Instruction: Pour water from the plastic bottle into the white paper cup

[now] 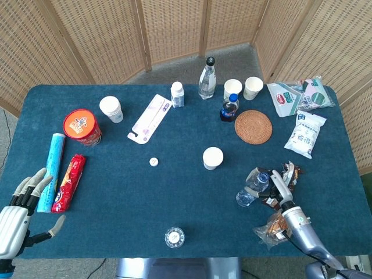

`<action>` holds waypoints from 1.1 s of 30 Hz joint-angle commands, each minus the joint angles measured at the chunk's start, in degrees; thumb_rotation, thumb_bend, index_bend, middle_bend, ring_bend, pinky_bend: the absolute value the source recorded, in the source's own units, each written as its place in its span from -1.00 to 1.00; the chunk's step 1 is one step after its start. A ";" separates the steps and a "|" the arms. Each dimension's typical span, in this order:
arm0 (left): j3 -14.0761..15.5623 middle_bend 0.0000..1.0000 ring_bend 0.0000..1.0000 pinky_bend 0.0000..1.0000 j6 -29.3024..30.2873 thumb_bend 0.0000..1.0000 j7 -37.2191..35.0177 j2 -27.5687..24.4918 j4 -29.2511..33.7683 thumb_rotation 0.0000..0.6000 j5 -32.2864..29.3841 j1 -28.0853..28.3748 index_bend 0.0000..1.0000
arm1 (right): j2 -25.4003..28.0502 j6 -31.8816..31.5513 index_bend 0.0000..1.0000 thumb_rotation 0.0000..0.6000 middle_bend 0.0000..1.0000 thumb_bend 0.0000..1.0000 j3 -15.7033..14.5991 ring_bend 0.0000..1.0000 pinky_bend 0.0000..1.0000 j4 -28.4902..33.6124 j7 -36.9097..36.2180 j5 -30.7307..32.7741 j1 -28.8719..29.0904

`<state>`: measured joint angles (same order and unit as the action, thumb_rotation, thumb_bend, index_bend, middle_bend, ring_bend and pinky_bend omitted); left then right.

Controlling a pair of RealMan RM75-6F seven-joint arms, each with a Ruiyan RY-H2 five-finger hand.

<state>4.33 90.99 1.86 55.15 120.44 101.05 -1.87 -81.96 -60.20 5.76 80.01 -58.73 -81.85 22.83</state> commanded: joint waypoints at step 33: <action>0.10 -0.96 -1.00 -1.00 -0.41 -0.22 0.85 -0.02 0.70 0.51 0.76 0.13 -0.90 | 0.55 -1.64 0.21 1.00 0.27 -0.30 3.94 0.08 0.09 2.43 17.27 0.51 3.72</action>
<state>4.42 90.59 2.70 55.13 121.14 101.82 -1.74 -81.61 -62.05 9.31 82.03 -42.07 -81.73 26.21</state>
